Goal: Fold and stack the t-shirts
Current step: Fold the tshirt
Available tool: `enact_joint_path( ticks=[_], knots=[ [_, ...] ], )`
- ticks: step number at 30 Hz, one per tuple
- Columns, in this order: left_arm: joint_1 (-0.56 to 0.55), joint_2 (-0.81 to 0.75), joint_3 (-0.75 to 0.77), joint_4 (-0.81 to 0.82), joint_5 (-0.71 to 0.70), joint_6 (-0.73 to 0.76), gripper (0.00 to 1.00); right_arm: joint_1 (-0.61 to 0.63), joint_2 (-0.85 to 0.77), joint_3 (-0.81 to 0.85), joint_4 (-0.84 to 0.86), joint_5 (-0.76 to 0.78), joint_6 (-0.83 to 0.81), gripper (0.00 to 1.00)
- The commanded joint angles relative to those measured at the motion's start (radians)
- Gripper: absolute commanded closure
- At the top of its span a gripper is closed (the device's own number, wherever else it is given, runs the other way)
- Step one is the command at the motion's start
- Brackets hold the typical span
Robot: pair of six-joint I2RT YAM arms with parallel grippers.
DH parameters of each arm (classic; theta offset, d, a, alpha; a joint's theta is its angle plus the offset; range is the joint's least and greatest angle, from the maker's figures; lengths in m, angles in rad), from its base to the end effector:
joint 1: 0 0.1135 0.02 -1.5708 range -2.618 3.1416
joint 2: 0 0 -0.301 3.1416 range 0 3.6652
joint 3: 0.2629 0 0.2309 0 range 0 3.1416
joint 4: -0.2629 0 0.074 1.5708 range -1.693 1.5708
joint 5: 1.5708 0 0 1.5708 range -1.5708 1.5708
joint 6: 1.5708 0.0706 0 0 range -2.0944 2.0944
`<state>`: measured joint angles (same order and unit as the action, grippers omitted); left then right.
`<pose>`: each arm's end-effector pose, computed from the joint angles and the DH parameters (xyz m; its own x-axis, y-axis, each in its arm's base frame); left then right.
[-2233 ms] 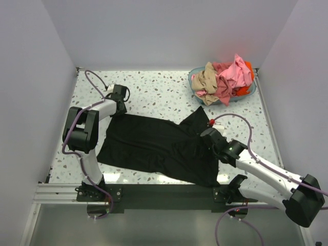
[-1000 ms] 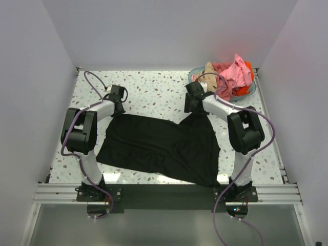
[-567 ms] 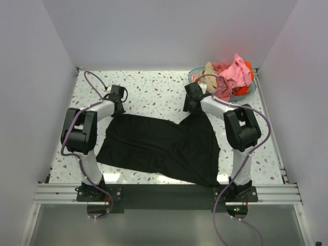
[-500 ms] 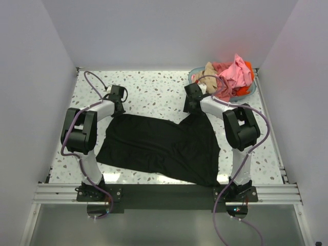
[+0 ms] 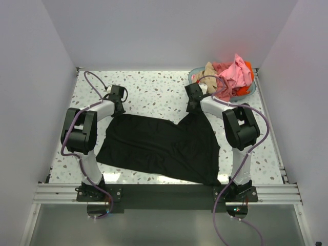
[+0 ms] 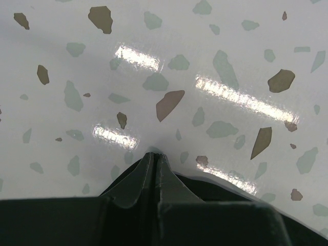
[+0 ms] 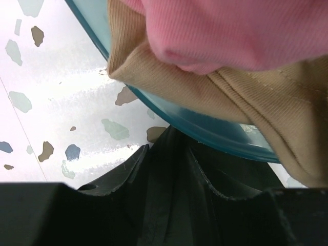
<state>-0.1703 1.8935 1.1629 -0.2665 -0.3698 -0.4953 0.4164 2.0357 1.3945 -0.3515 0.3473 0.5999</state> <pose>0.3960 -0.0422 0.1774 -0.7115 -0.3273 -0.6218 -0.4245 0.9054 0.0091 0.4178 0.1585 0.1797 -0.7509 0.2484 -0.6120 0.2589 0.9631 0.0732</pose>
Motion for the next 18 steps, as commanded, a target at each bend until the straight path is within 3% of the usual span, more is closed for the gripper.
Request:
enact_joint_path(
  ticks=[1,12,18],
  knots=[
    [0.009,-0.034,-0.006,0.036,0.006,0.0,1.0,-0.005,-0.006,0.004,0.017,0.013,0.015,0.63],
    [0.011,-0.036,0.004,0.032,0.005,0.003,1.0,-0.008,-0.055,0.012,-0.003,0.024,0.005,0.55],
    [0.012,-0.036,0.003,0.032,0.008,0.003,1.0,-0.01,-0.068,0.017,0.0,0.016,0.005,0.59]
  ],
)
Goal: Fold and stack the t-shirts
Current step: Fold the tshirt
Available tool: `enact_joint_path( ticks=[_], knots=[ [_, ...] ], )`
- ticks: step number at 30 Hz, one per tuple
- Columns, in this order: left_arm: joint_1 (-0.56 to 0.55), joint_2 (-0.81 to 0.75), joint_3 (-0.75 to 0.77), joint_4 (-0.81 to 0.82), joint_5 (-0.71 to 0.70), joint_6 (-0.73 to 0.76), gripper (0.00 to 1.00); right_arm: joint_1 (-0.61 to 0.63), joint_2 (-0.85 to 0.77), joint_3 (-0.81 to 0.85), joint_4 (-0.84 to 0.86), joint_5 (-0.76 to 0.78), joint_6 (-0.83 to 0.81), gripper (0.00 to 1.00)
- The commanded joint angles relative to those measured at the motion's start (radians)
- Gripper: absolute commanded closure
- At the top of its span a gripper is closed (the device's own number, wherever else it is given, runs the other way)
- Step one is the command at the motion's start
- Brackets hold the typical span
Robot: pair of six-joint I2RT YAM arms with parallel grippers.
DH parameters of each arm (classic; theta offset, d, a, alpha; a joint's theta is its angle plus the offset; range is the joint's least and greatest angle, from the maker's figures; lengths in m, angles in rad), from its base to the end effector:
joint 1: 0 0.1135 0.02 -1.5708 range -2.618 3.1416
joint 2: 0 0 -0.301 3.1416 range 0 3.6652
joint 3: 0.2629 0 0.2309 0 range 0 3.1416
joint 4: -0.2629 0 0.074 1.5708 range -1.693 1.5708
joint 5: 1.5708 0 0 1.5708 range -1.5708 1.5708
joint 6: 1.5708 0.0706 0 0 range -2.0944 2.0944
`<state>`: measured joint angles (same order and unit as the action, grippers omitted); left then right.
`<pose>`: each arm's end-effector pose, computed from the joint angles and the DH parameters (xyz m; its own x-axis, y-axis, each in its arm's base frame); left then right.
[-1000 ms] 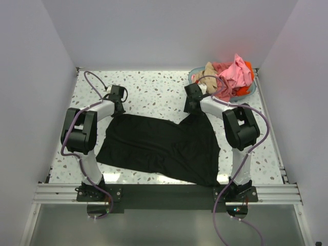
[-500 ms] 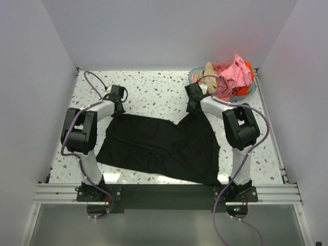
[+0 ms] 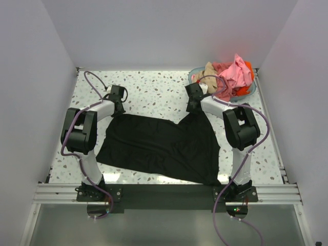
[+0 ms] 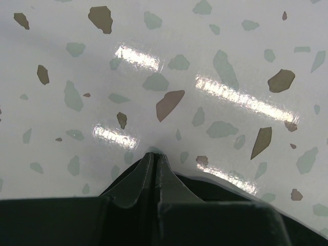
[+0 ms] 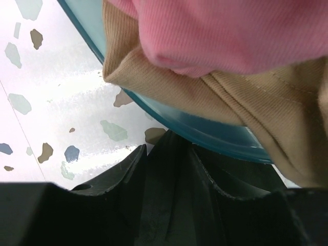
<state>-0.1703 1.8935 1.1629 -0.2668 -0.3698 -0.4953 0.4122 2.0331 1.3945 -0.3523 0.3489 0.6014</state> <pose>0.3960 -0.0422 0.1774 -0.7117 -0.3273 -0.6216 -0.4245 0.9054 0.0093 0.4183 0.1565 0.1808 -0.7479 0.2533 -0.6136 0.2648 0.9615 0.0742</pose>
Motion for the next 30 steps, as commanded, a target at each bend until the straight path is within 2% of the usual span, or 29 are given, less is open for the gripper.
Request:
enact_joint_path(
  ticks=[1,14,19,30],
  knots=[
    [0.014,-0.036,0.003,0.034,0.008,0.003,1.0,-0.006,-0.062,0.02,-0.001,0.015,0.001,0.6],
    [0.017,-0.047,-0.005,0.035,0.009,0.001,1.0,-0.006,-0.059,0.028,-0.005,0.019,-0.008,0.83],
    [0.017,-0.06,-0.003,0.037,0.009,0.001,1.0,-0.006,-0.093,0.021,-0.013,0.036,-0.025,1.0],
    [0.017,-0.126,-0.009,0.094,0.034,0.021,1.0,-0.006,-0.229,-0.049,-0.034,0.064,-0.054,1.0]
  ],
)
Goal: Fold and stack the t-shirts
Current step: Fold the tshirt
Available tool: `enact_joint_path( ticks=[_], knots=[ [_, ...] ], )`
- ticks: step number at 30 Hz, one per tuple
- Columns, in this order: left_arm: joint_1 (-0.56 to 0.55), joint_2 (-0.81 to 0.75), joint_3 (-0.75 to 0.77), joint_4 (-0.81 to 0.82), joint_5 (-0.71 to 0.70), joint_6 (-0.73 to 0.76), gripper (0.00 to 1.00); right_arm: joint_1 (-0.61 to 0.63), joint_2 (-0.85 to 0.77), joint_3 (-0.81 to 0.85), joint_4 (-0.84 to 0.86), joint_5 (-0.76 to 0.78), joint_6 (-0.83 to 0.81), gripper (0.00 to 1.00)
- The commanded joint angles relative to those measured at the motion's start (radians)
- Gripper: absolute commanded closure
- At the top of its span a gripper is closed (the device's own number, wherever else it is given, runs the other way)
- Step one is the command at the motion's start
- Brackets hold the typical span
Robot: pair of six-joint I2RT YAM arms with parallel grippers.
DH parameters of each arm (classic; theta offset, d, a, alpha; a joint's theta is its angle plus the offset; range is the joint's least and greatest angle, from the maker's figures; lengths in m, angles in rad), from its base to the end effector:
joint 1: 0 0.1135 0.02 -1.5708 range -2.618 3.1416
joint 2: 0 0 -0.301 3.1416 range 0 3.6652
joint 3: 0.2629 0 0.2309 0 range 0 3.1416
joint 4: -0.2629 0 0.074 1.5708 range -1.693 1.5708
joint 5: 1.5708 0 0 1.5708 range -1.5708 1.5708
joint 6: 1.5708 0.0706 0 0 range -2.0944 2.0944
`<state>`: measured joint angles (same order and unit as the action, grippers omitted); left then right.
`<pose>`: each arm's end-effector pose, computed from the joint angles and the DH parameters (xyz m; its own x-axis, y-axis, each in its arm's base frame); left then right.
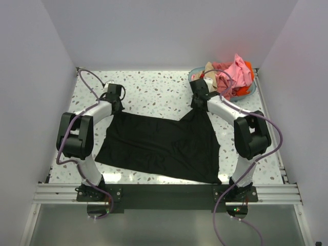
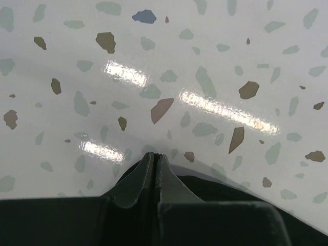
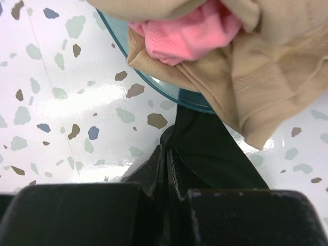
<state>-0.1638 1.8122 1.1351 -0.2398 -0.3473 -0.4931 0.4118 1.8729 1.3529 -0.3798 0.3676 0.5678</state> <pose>0.3874 -0.0397 0.2014 -0.6657 -0.3411 -0.6637 -0.4155 0.9082 -0.0500 0.3949 0.1448 0.2326 -0.6958 0.2437 -0.6756 0.2437 0.9650 0.0971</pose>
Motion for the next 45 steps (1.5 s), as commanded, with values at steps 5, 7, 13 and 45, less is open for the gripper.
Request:
enact_joint_path(
  ticks=[5,7,13,45],
  knots=[
    [0.01,-0.031,0.06,0.068,0.01,0.034,1.0,-0.005,-0.073,0.029,-0.045,0.074,-0.035,1.0],
    [0.01,-0.019,0.077,0.074,0.011,0.042,1.0,-0.008,-0.072,0.054,-0.056,0.077,-0.04,1.0],
    [0.018,0.015,0.163,0.068,0.007,0.067,1.0,-0.015,-0.081,0.109,-0.093,0.099,-0.062,1.0],
    [0.02,-0.323,-0.231,0.085,-0.171,0.028,1.0,0.185,-0.741,-0.465,-0.317,-0.019,0.082,1.0]
  ],
)
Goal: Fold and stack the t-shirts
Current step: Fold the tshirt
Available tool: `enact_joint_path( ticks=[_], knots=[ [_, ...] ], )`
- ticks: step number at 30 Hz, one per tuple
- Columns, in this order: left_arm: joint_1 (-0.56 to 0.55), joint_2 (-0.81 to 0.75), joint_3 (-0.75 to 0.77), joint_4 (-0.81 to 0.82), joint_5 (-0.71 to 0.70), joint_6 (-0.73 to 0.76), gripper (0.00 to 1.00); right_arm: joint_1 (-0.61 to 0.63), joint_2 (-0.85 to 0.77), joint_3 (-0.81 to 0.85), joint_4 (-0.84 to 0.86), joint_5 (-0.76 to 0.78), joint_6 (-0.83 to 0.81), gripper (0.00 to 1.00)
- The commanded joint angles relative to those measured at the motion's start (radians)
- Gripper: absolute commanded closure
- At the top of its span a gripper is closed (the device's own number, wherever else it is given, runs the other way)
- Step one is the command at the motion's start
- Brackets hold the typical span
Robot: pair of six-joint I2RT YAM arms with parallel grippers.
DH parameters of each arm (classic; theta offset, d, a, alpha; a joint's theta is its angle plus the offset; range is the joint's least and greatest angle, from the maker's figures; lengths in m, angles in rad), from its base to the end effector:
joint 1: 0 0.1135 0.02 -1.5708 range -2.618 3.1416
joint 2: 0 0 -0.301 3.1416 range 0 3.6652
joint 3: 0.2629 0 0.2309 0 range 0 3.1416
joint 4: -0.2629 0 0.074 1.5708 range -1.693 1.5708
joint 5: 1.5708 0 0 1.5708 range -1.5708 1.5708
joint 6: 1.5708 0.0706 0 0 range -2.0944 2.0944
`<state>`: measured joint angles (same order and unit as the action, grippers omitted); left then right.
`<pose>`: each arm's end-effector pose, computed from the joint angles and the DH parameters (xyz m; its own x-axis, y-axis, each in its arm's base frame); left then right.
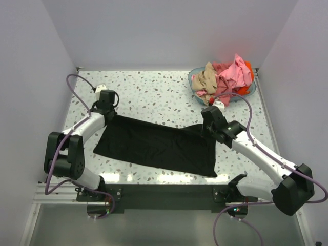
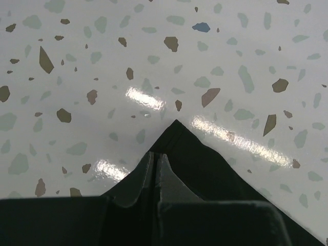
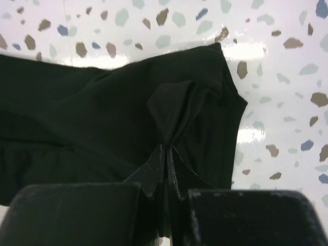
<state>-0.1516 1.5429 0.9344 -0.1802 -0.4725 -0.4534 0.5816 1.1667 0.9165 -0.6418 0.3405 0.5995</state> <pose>0.3264 -0.0174 0.2391 -0.5505 -0.3105 -0.7750 -0.4713 0.8818 -0.0185 0.1974 0.1016 0.2838 -0.7303 0.1564 -0.6650 0.0841 0.9866 0.1397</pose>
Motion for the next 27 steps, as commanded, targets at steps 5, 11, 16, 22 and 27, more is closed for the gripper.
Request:
enact_joint_path(
  ticks=[5,11,16,22,27],
  knots=[
    [0.007,-0.092,-0.077,-0.019,-0.054,-0.036,1.0,0.043,-0.085,-0.094,-0.09,-0.008,0.094,1.0],
    [-0.002,-0.153,-0.137,-0.11,-0.054,-0.114,0.82,0.095,-0.173,-0.159,-0.133,-0.031,0.141,1.0],
    [-0.022,-0.266,-0.189,-0.166,-0.064,-0.172,0.15,0.159,-0.184,-0.186,-0.154,-0.102,0.151,0.81],
    [-0.054,-0.331,-0.132,-0.165,-0.057,-0.166,0.0,0.213,-0.208,-0.154,-0.202,-0.04,0.16,0.44],
    [-0.144,-0.201,-0.02,-0.163,-0.074,-0.149,0.0,0.212,-0.207,-0.122,-0.156,0.061,0.155,0.33]
  ],
)
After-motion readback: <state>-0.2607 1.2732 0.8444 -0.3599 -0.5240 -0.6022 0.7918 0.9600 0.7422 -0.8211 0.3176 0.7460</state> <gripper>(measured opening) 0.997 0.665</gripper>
